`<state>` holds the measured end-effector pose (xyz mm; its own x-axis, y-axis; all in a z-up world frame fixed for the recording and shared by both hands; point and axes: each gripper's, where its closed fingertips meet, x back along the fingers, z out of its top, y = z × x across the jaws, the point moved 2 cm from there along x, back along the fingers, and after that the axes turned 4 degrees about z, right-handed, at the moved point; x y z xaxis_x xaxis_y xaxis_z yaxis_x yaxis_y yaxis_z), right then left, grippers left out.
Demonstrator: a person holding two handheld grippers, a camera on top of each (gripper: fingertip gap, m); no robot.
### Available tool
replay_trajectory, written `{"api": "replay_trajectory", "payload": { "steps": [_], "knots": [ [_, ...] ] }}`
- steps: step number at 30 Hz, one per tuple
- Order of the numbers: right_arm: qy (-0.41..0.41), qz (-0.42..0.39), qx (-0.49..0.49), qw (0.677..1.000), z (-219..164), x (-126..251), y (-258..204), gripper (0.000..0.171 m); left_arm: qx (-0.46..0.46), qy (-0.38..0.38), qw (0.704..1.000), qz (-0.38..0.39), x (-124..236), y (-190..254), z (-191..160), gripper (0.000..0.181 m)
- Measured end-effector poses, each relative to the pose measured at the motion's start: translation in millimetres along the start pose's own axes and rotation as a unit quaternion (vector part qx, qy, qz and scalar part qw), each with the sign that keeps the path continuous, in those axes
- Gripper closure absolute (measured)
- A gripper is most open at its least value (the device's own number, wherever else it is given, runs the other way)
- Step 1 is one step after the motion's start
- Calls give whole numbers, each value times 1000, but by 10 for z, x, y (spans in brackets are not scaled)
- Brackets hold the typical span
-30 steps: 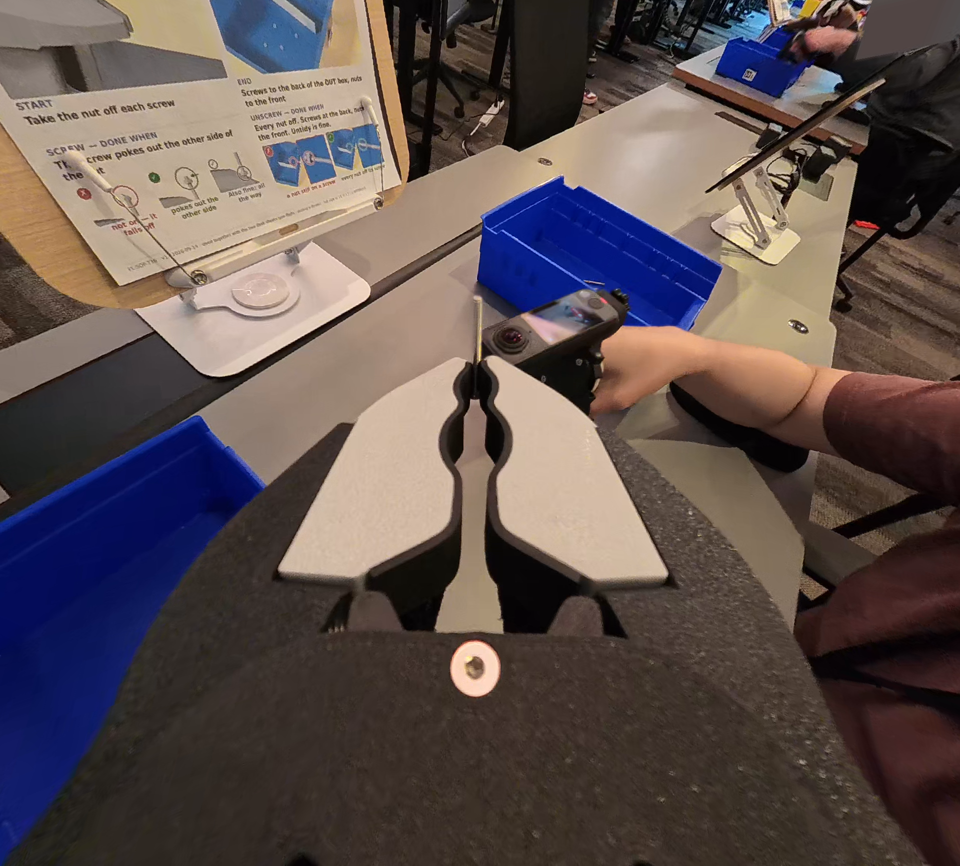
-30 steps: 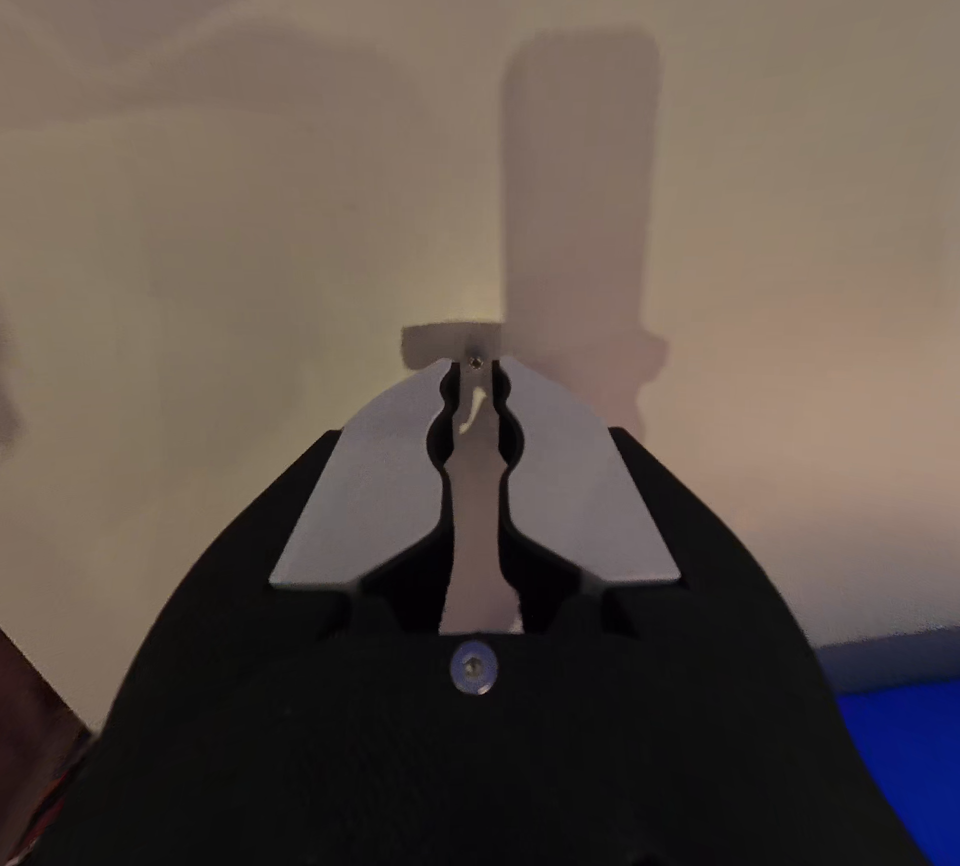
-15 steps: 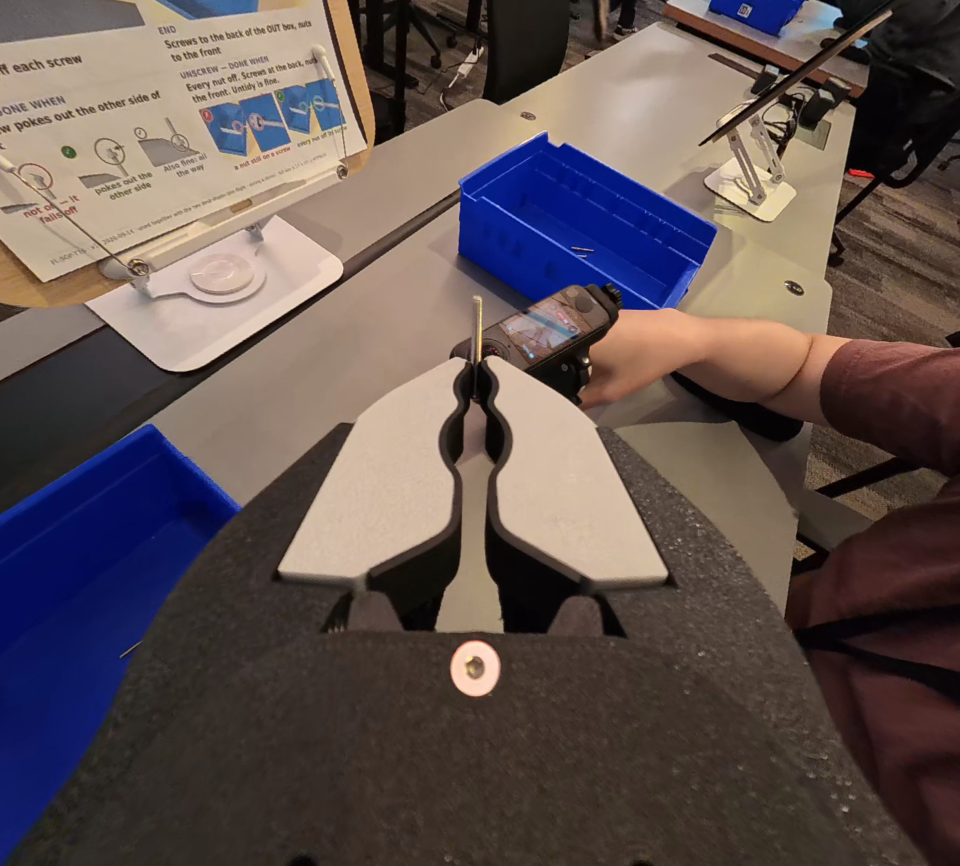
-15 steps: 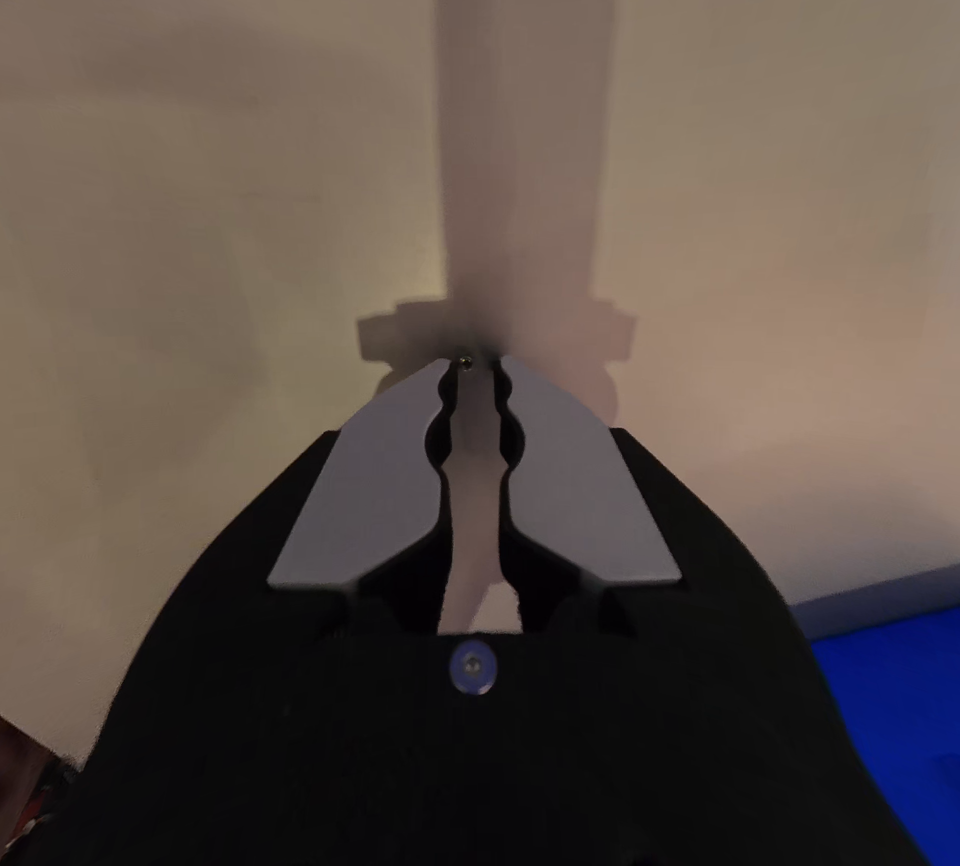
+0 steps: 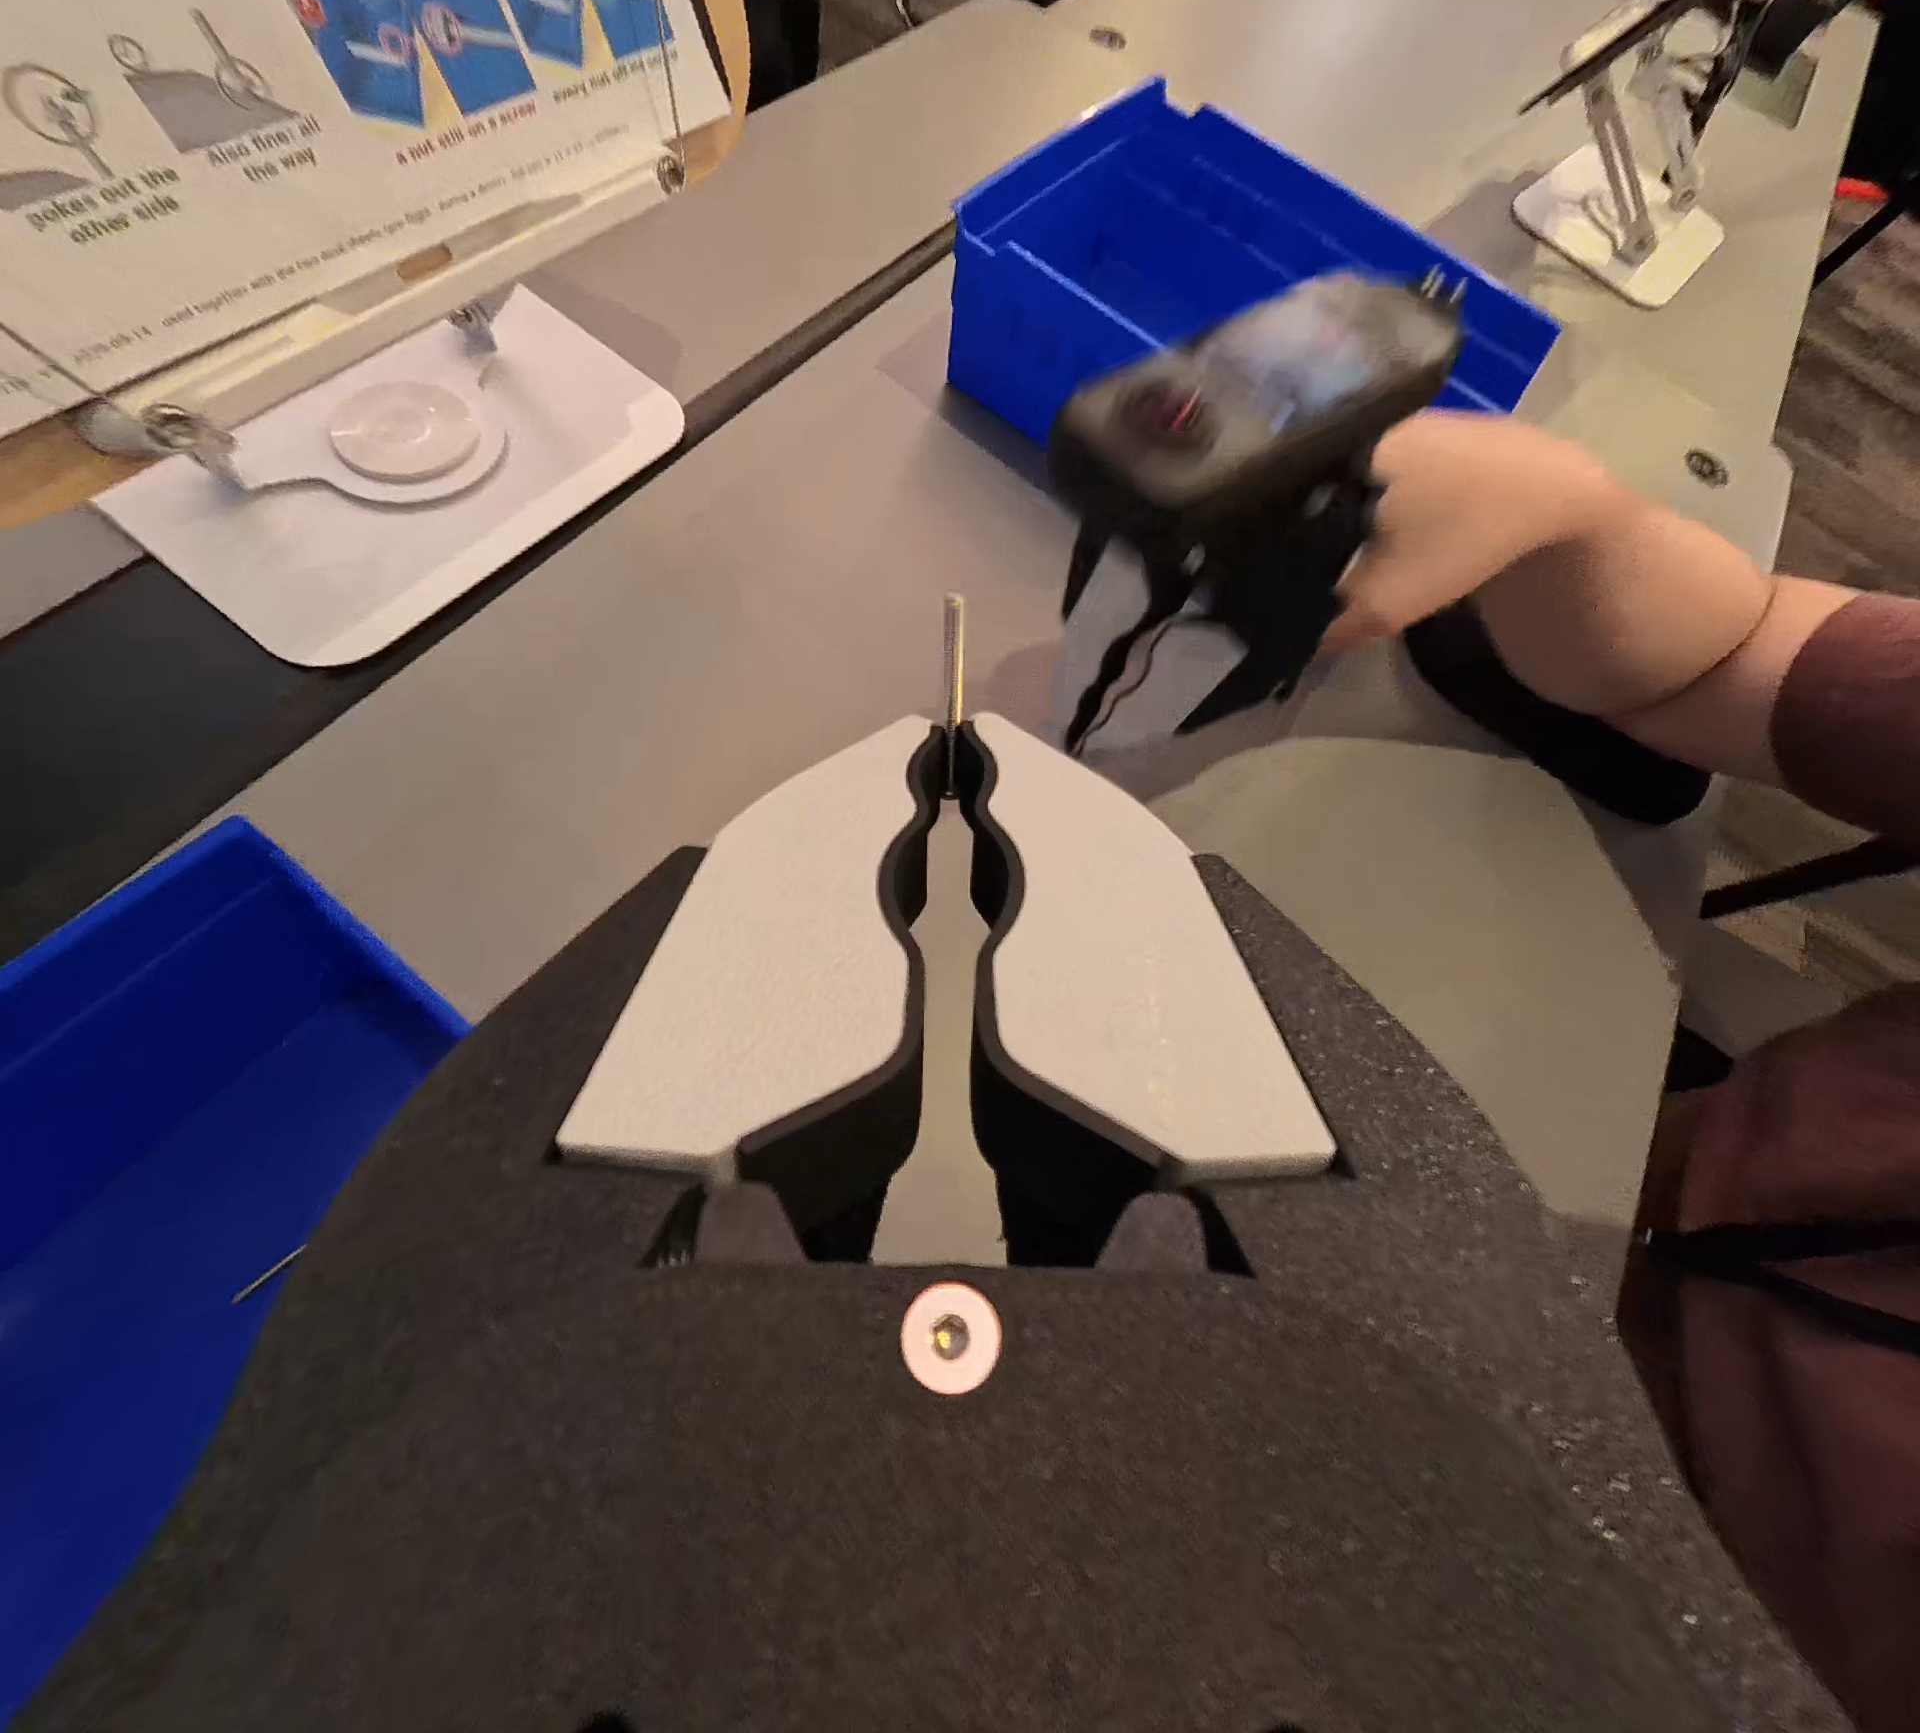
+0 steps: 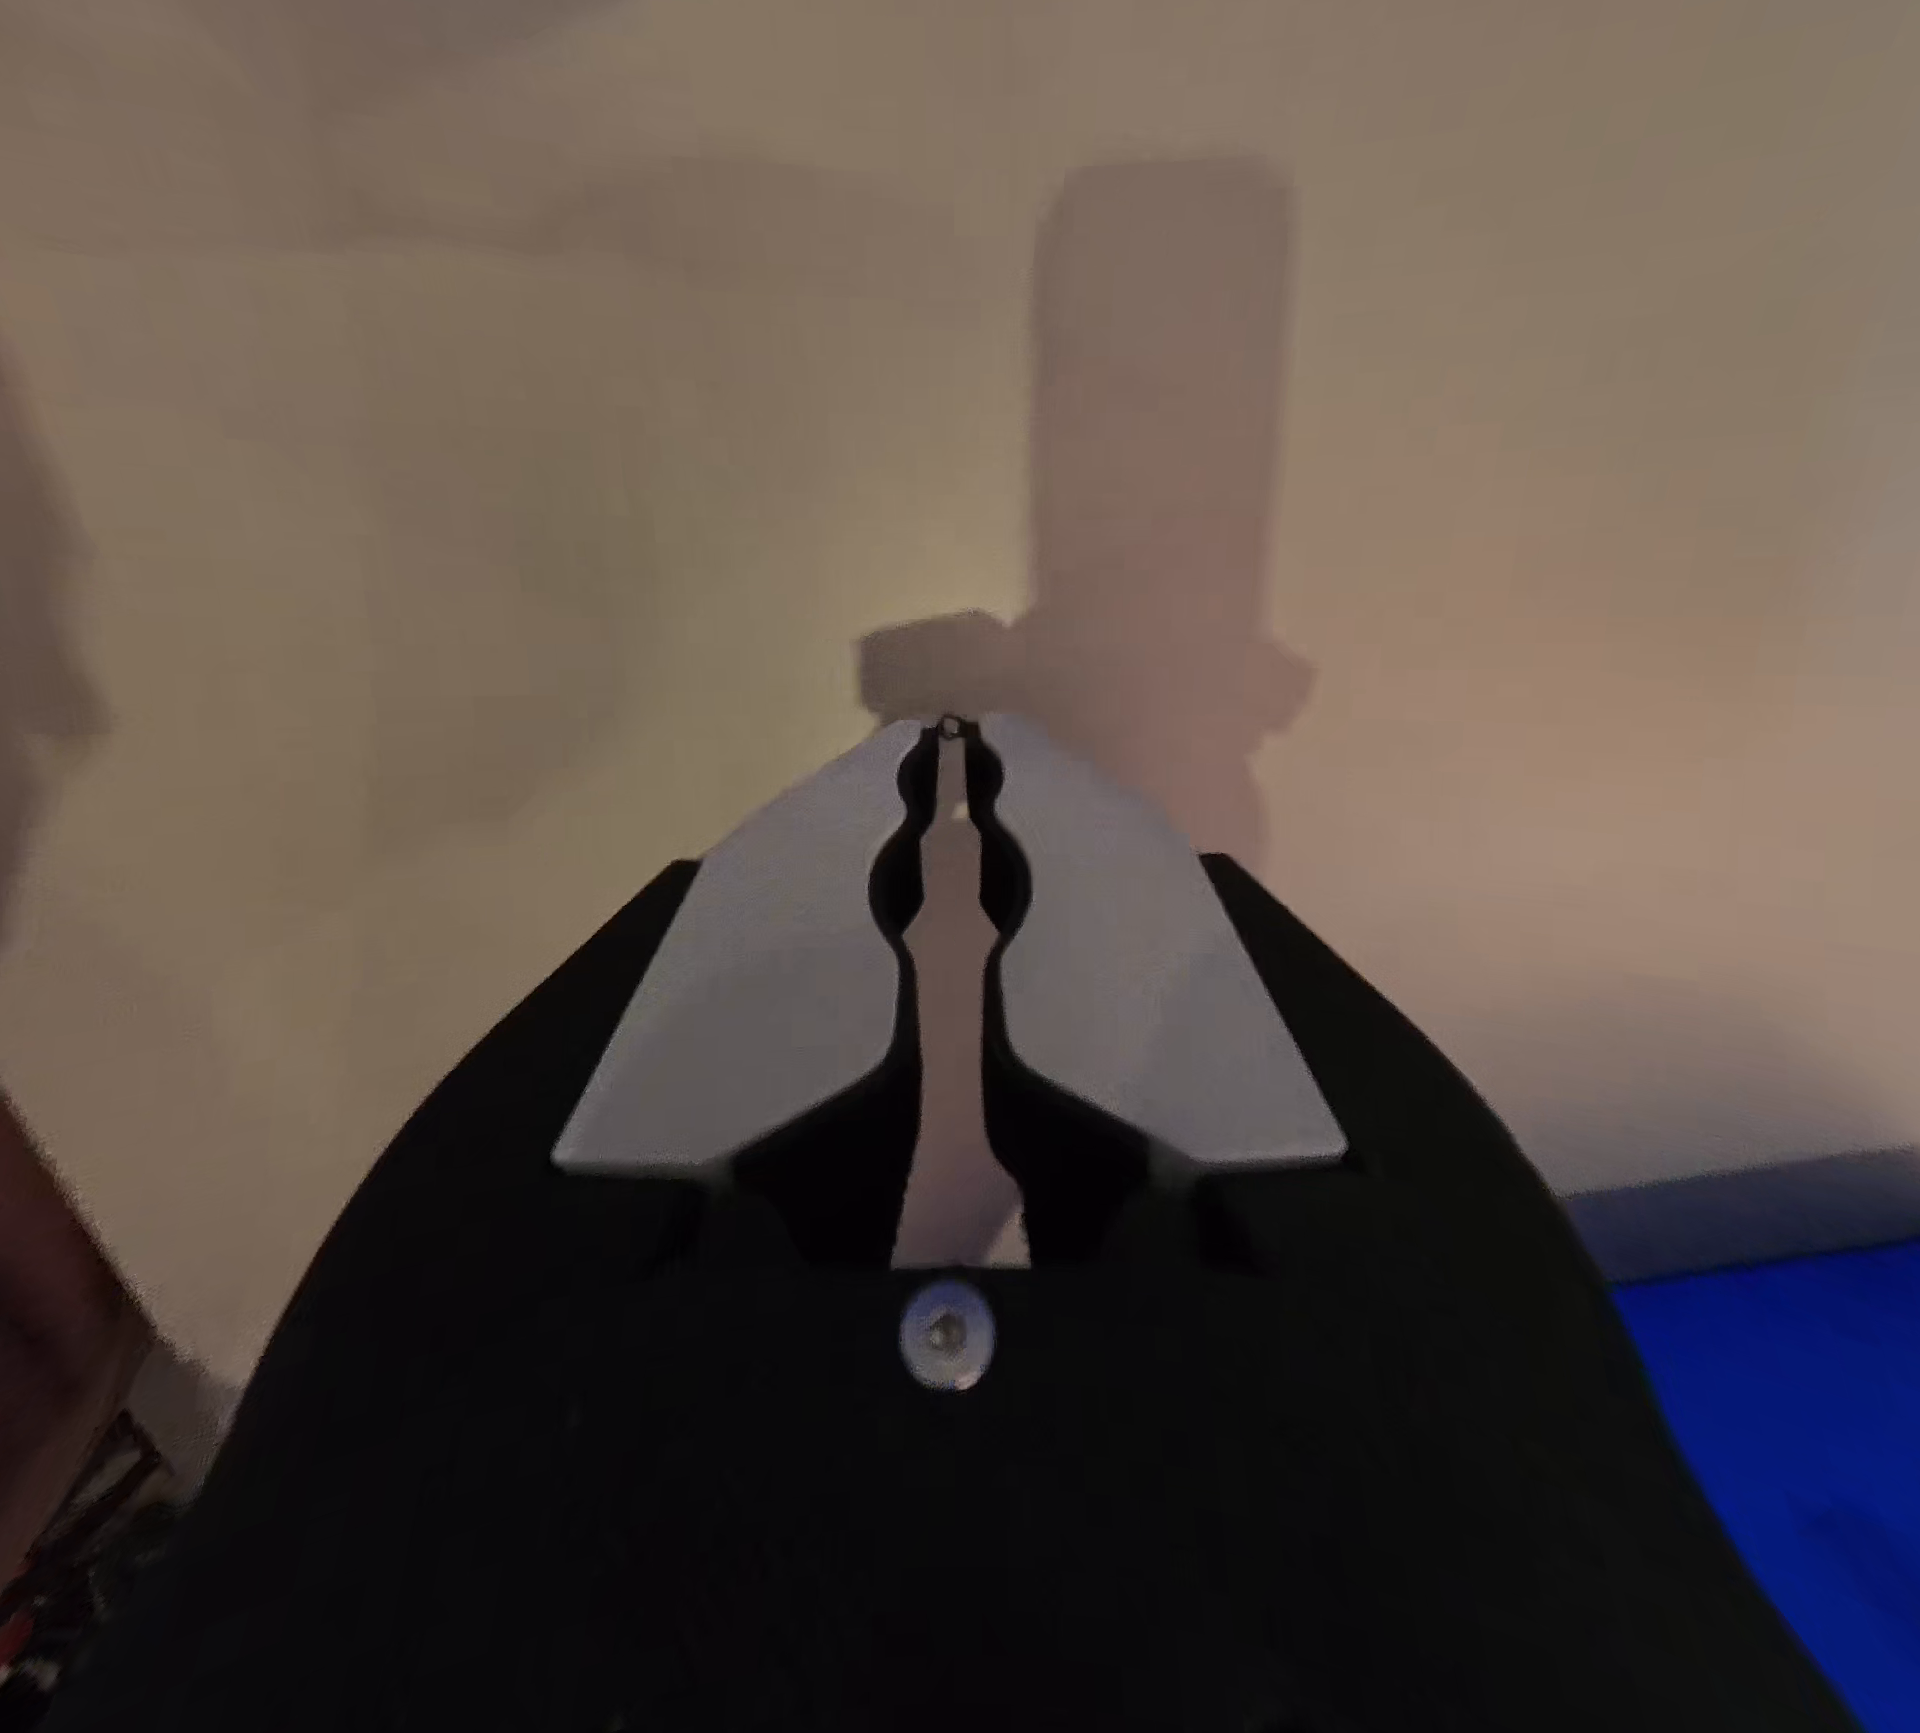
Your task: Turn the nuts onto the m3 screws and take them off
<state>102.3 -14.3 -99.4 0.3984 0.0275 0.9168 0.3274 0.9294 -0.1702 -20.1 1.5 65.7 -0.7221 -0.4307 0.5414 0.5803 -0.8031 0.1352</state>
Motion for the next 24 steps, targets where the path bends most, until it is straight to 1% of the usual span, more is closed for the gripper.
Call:
{"api": "replay_trajectory", "payload": {
  "steps": [2,5,8,10,13,15,21,24],
  "knots": [
    [72,44,17,996,90,333,-83,166,-14,-20,1000,-18,-170,62,-52,179],
    [185,126,55,973,168,879,-270,166,-50,-64,995,-61,-514,264,-178,179],
    [262,172,96,945,133,1307,-373,166,-103,-98,985,-95,-829,540,-303,179],
    [295,185,117,930,104,1477,-401,166,-131,-109,977,-130,-943,771,-362,179],
    [317,185,149,918,98,1564,-433,166,-151,-112,969,-159,-994,1014,-387,179],
    [317,172,172,917,98,1550,-447,166,-154,-116,968,-162,-987,1077,-395,179],
    [280,153,192,928,75,1402,-475,166,-154,-130,965,-166,-975,1120,-439,179],
    [245,140,206,937,54,1275,-507,166,-159,-138,964,-163,-998,1118,-469,179]
  ]
}}
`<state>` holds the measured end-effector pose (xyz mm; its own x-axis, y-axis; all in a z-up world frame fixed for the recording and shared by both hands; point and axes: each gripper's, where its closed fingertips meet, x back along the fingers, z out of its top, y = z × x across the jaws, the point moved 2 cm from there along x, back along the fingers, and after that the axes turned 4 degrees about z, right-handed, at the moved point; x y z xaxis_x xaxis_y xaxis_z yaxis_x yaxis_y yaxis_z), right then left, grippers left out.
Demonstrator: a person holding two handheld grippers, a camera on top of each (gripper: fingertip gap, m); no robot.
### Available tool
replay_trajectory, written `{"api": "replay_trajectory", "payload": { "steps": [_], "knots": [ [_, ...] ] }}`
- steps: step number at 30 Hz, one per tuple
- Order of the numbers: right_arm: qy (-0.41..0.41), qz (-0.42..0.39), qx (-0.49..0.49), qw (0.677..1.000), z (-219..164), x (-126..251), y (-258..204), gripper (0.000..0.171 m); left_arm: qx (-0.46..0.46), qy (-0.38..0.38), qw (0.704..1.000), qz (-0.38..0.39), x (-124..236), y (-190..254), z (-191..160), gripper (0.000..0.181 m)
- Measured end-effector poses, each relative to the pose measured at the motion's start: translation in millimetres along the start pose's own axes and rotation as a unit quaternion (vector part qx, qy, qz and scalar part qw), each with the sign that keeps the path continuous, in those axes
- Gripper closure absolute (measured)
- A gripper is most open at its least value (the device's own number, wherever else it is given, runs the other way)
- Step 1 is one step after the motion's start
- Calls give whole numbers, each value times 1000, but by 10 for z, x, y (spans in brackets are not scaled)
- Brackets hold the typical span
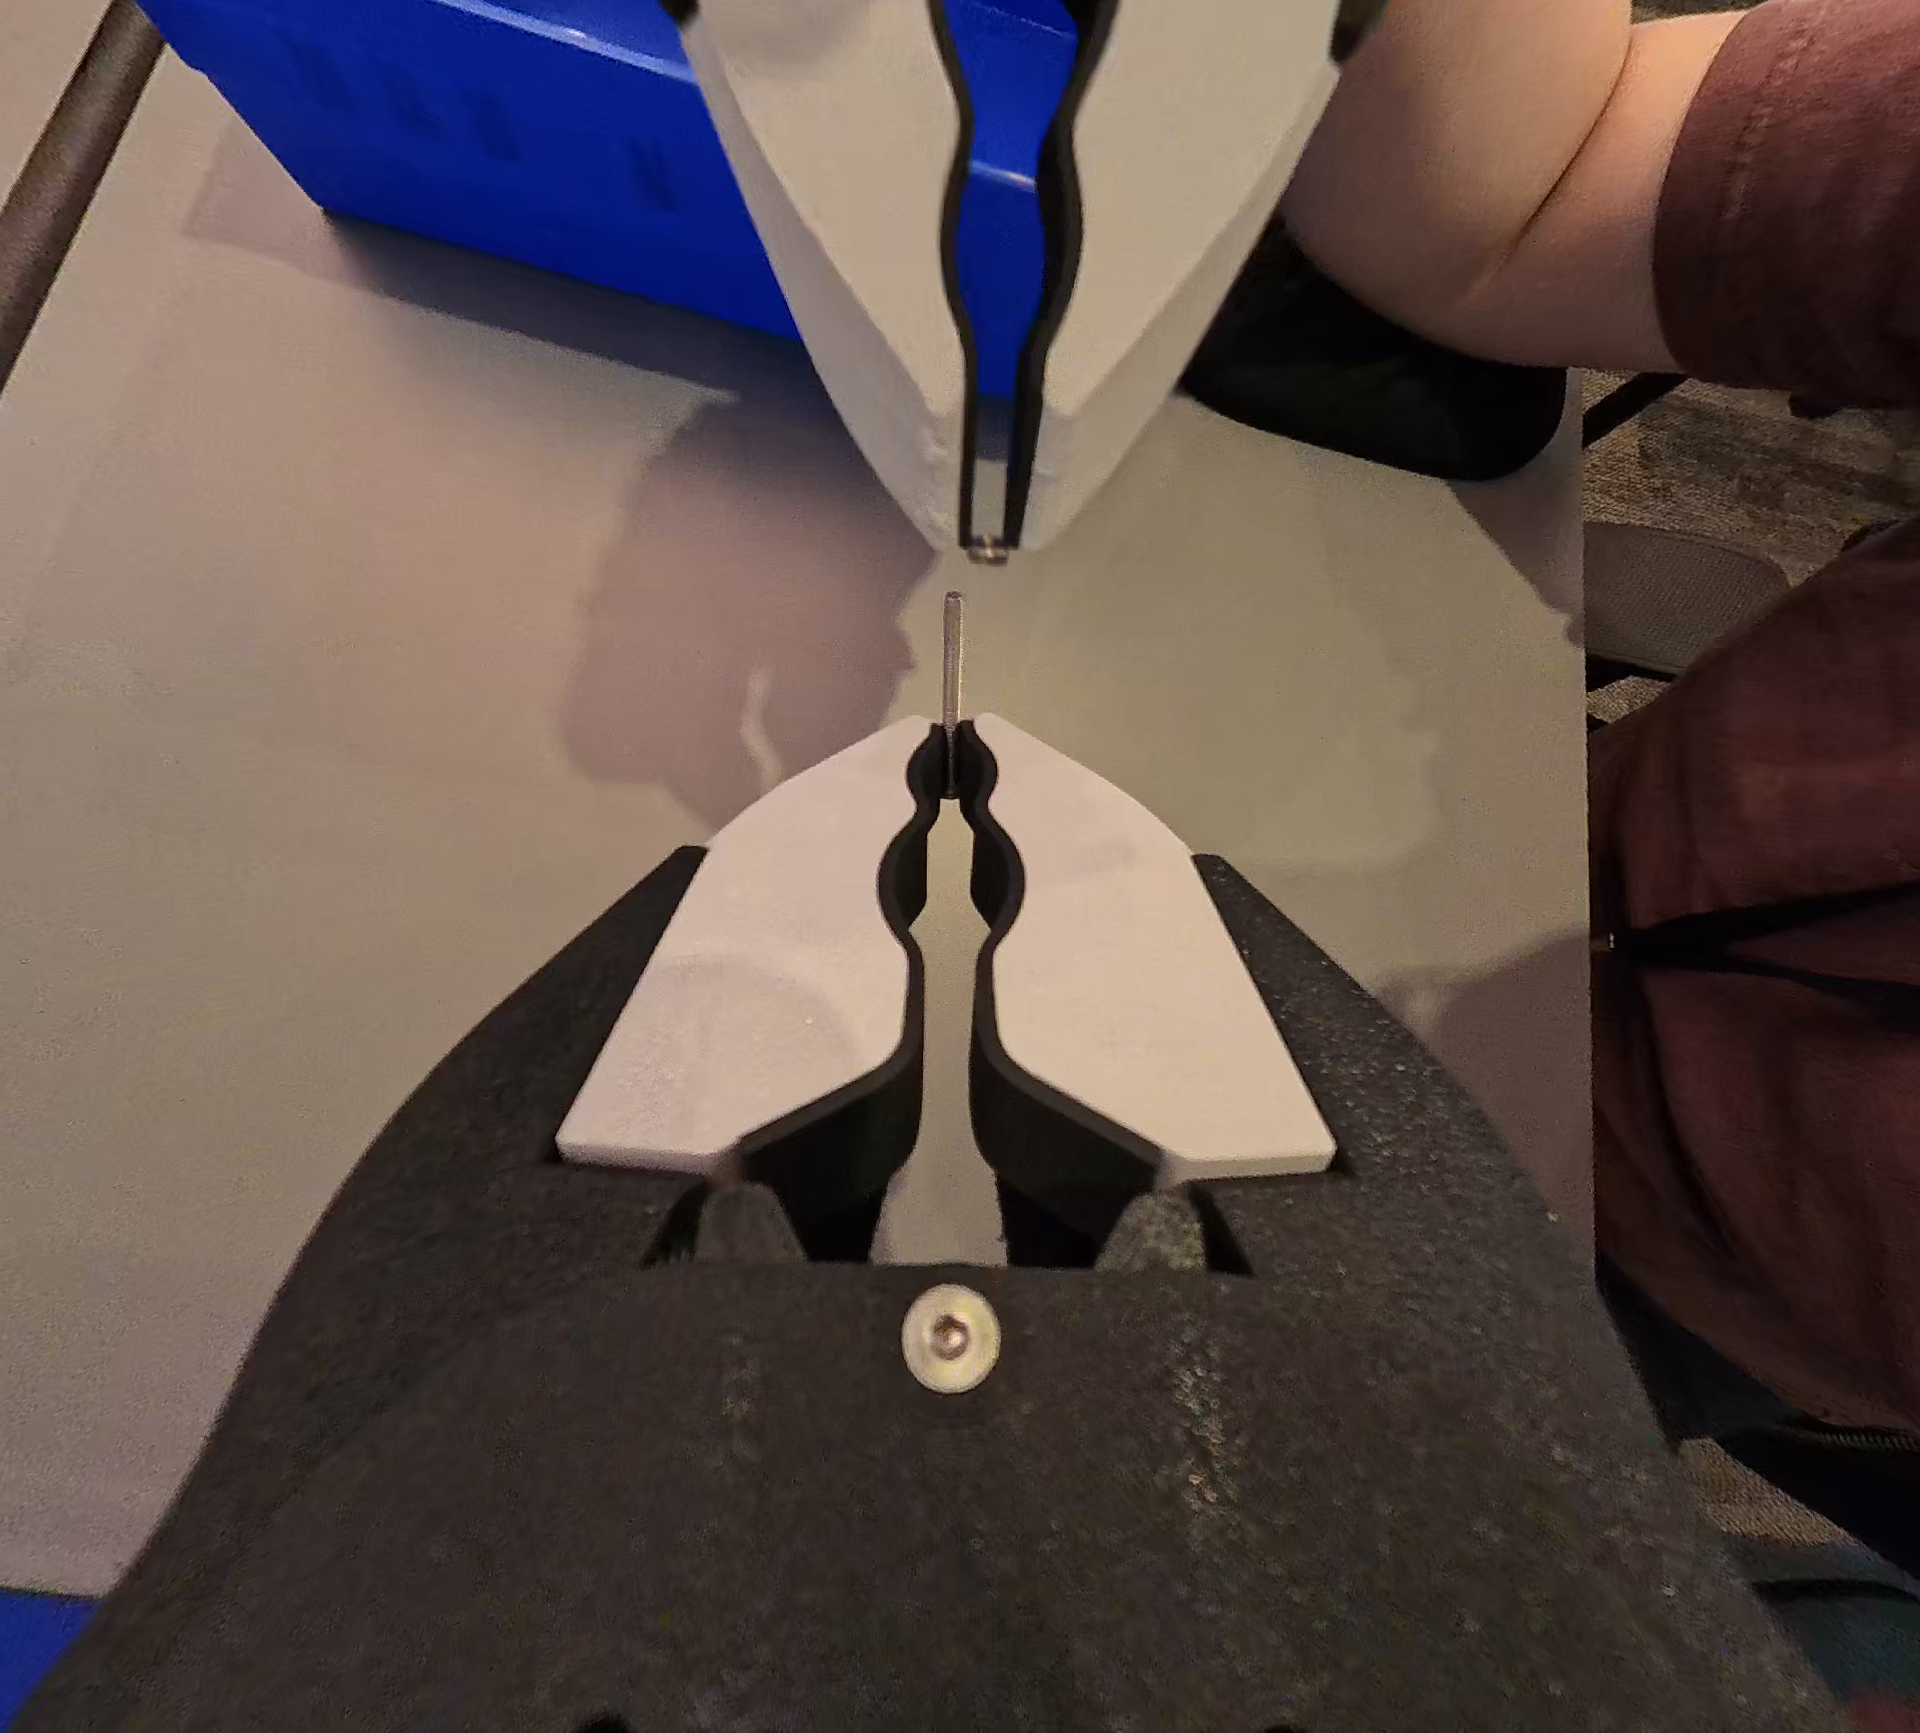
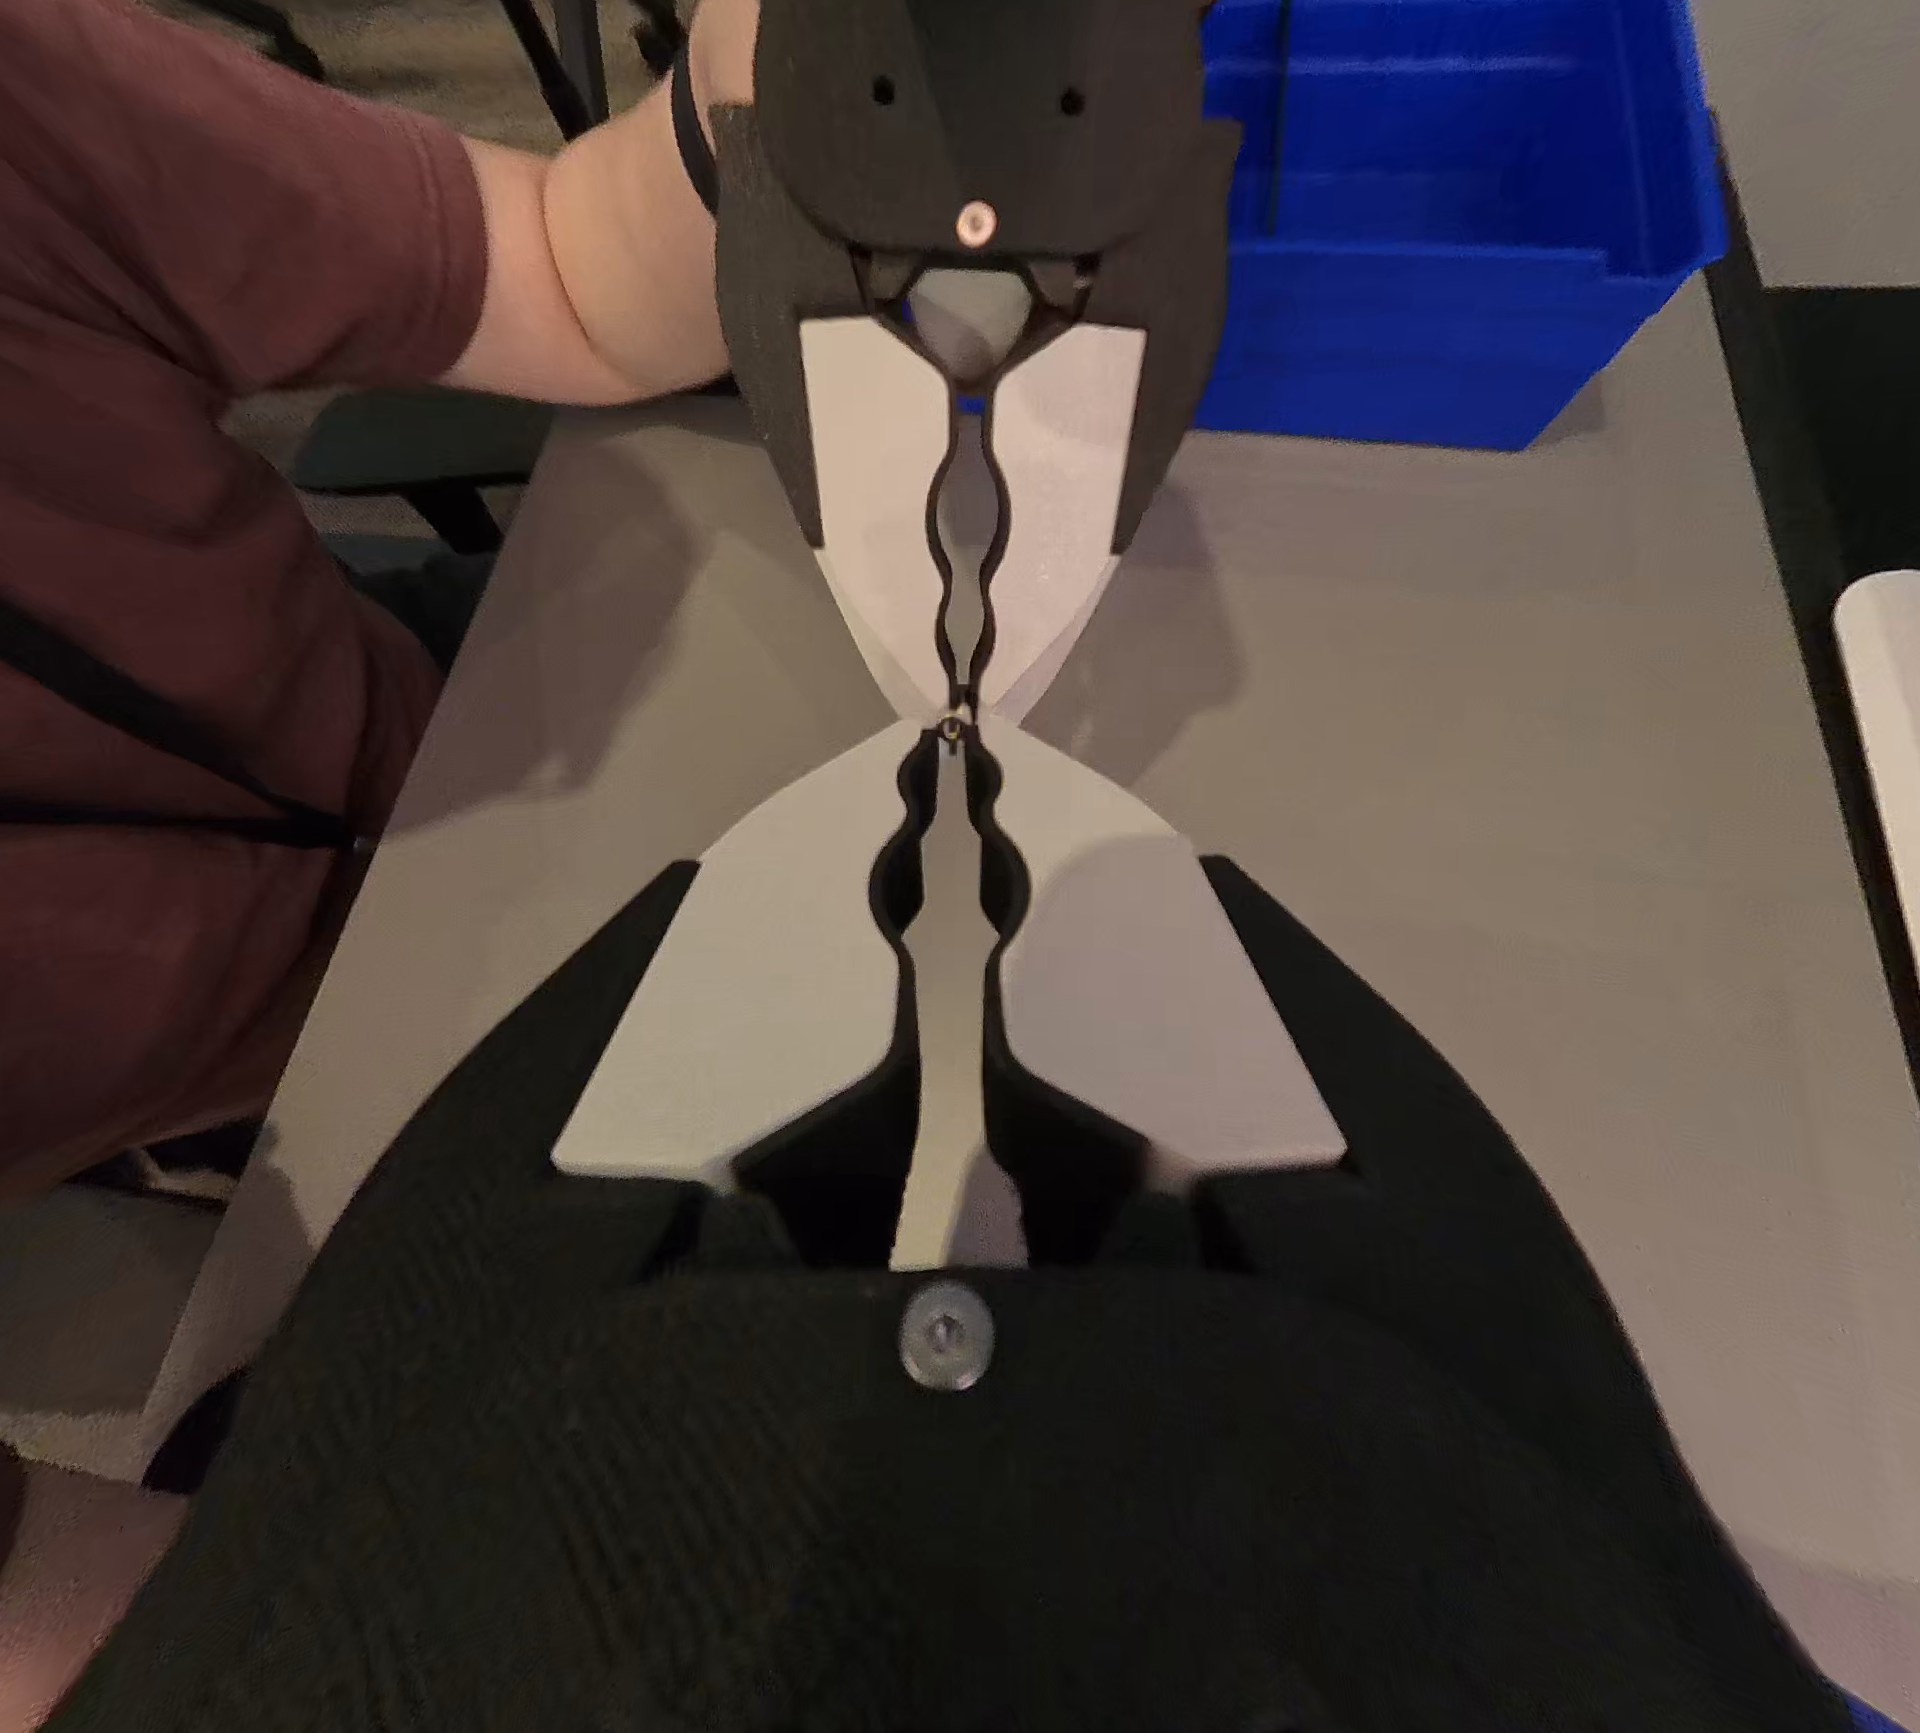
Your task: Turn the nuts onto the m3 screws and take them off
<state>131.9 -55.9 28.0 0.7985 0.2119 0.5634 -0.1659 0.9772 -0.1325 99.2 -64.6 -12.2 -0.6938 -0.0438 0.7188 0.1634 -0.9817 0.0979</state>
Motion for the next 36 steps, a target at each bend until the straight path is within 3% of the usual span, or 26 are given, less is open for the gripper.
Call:
{"api": "replay_trajectory", "payload": {
  "steps": [16,36],
  "knots": [
    [-26,8,1,1000,-72,-73,-20,166,-20,-4,1000,4,-8,38,-3,179],
    [39,68,37,996,71,36,-198,166,-22,55,996,-72,117,232,146,179]
  ]
}}
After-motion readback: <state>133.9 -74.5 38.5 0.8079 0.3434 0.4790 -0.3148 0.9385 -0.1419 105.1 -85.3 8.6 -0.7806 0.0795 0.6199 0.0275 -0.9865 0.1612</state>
